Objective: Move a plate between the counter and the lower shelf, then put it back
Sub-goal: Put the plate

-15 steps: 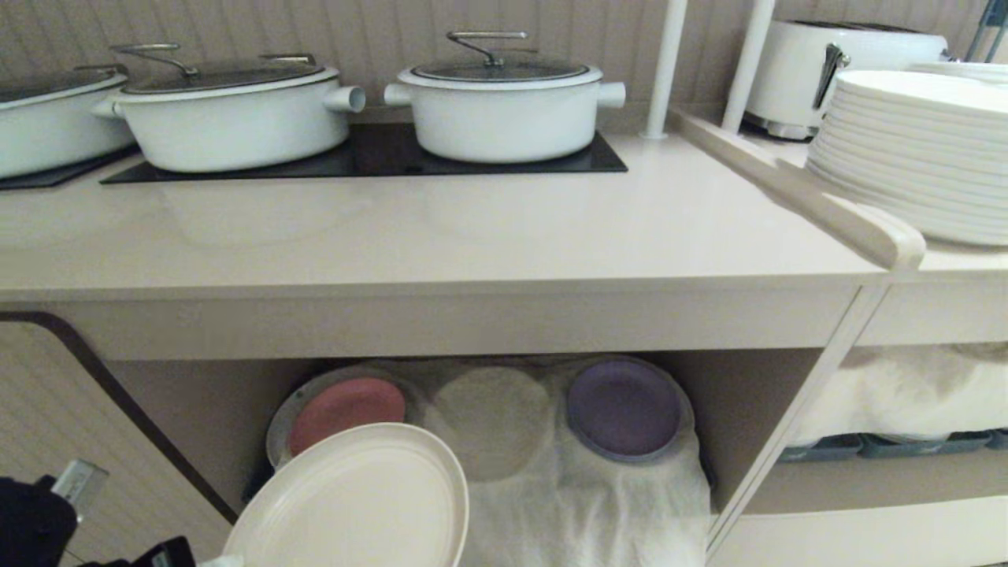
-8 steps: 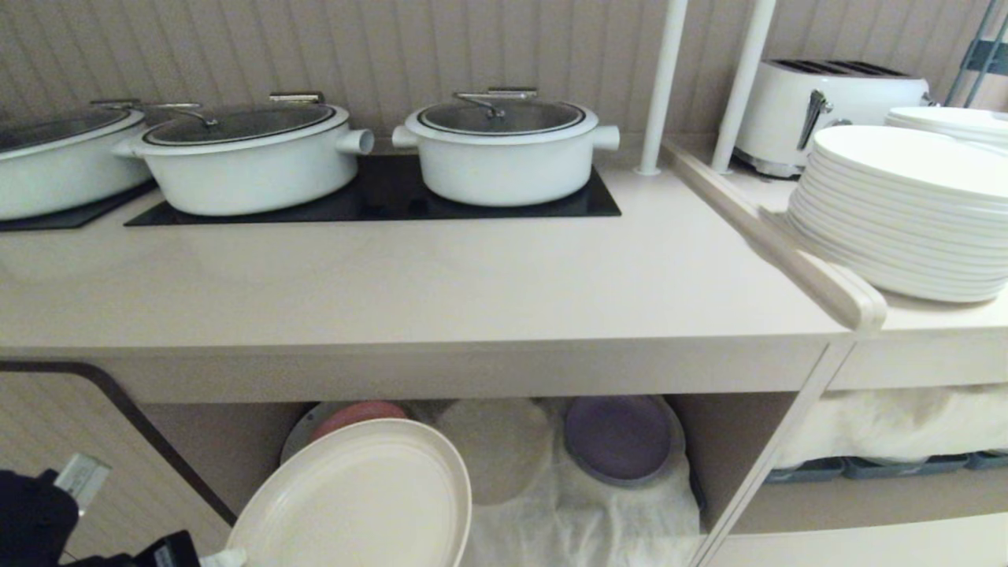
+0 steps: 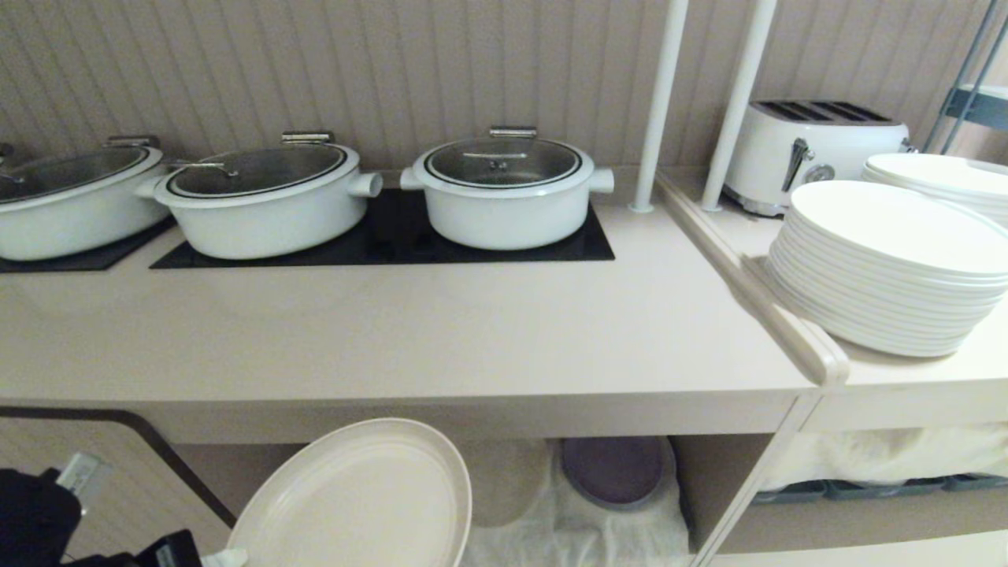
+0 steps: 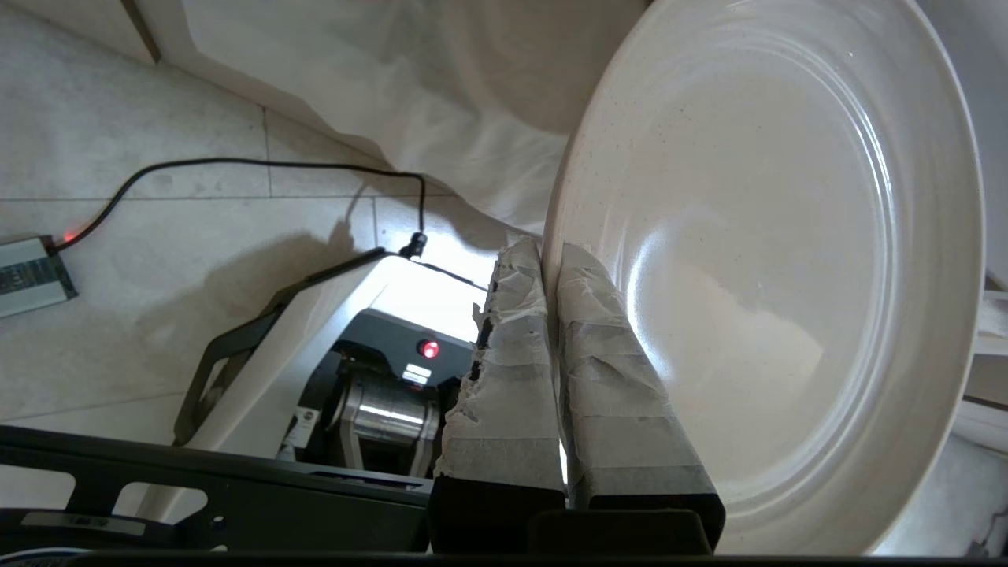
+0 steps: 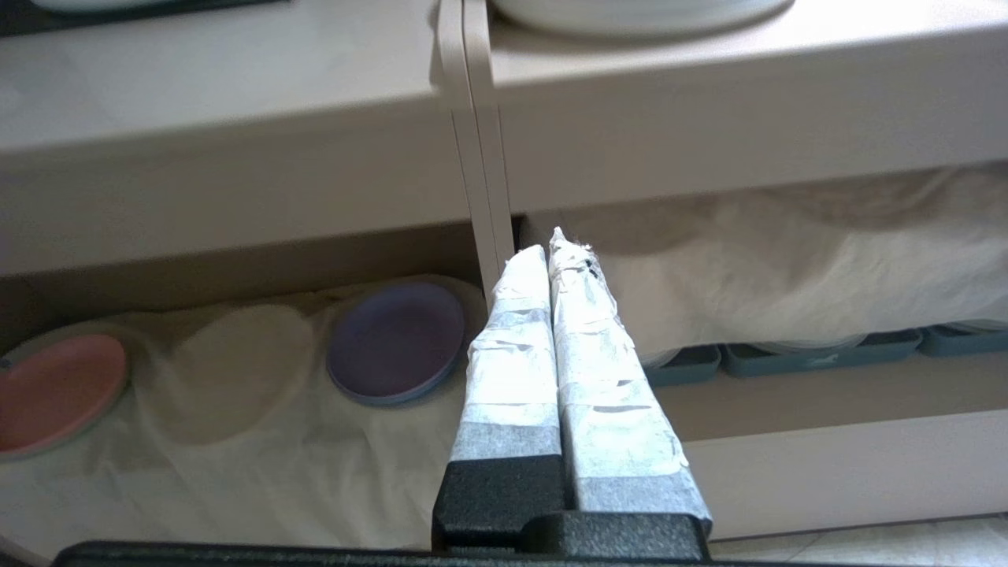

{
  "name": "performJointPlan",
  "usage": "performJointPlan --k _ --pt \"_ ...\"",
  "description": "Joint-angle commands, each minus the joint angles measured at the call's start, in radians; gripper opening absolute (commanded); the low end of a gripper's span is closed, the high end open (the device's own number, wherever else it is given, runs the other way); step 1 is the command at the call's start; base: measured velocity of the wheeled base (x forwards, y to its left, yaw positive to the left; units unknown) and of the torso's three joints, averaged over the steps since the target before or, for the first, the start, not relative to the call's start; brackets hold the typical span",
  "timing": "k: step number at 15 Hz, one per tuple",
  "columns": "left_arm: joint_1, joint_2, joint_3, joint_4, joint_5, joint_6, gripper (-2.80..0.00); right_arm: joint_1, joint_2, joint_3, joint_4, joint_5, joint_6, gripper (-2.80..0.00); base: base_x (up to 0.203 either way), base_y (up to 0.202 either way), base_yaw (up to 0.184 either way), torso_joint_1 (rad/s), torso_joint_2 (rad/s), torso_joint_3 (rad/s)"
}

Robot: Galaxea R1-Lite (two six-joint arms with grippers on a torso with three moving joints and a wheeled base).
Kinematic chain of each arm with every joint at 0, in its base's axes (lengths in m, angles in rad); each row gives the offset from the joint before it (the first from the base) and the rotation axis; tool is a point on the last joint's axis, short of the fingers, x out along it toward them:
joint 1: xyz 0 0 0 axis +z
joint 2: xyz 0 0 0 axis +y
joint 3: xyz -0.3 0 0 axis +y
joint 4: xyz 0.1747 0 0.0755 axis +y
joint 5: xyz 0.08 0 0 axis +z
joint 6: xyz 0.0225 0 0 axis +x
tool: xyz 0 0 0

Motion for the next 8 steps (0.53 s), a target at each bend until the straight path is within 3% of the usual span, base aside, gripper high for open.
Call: performJointPlan --k 1,4,8 --pt "0.0 0.001 0.0 0.001 0.001 -0.006 -2.8 0.0 0.0 0.0 0.0 0.0 0.001 -2.8 0.0 0.0 0.0 0.273 -0.59 -0.318" --pt "0.0 0.0 0.0 0.002 0.003 -0.006 -2.8 0.0 0.0 0.0 0.0 0.0 0.001 -2.8 0.0 0.0 0.0 0.279 -0.59 -0.307" --pt "0.001 0.0 -0.008 0.002 0.003 -0.006 -2.8 0.0 0.0 0.0 0.0 0.0 0.001 -2.8 0.0 0.0 0.0 0.196 -0.4 -0.211"
